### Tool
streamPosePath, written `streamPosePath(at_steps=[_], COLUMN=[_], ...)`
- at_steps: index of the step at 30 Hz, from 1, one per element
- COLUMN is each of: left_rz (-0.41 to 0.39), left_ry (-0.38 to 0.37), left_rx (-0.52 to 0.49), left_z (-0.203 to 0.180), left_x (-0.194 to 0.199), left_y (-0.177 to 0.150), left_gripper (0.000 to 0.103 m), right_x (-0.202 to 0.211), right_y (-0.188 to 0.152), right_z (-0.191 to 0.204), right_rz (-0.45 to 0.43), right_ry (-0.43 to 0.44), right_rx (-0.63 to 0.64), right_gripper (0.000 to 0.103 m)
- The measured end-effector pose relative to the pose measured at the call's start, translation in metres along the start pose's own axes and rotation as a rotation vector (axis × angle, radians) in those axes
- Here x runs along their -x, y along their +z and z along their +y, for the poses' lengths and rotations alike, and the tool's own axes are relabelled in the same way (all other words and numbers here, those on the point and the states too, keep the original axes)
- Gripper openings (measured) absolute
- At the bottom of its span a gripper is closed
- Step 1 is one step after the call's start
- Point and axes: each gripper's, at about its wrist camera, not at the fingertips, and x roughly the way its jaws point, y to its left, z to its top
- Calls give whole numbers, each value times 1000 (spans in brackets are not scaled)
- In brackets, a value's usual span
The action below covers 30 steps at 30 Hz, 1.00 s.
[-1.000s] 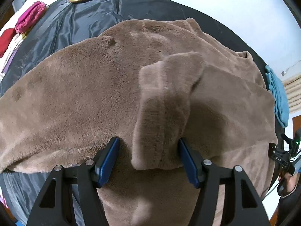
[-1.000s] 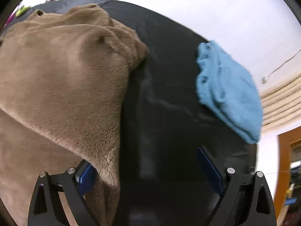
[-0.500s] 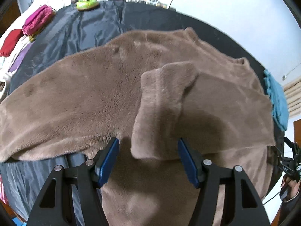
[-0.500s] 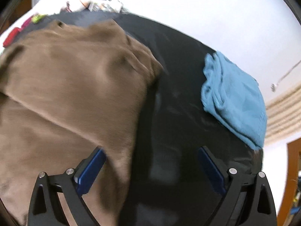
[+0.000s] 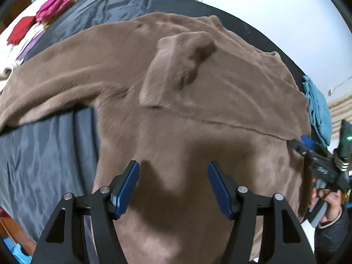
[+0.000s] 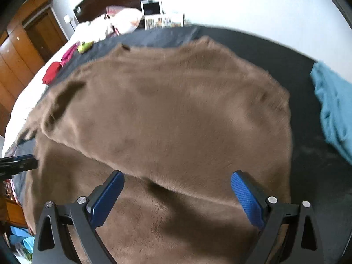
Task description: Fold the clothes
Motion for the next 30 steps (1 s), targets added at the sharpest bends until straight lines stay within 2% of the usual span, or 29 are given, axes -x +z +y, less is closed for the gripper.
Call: streamPosePath(at_steps=[5,11,14,20,27,30], left_rz=[-19,-53,-74,-118,-143,-137], left_ry=[-7,-48,-59,-94,-137,-165], left_rx=[82,172,208,328,509,569], left_z=[34,89,123,221,336,372], left_x=[11,29,40,70,82,79], left_y=[-4,3,9,8,-4,-6], left_gripper=[69,71,74,76,76,76], right_x=[-13,-16,-17,-19,-19,-19], right_y=[-17,-18,-17,-12,-13,-14], right_z=[14,13,15,23,30,33], right_rz=[-10,-16,-13,26,59,70], right_ry=[-106,-114,-142,-226,-326,-358], right_rx=[145,113,76,-15,-152,-222], right_gripper=[101,102,102,102,102,102])
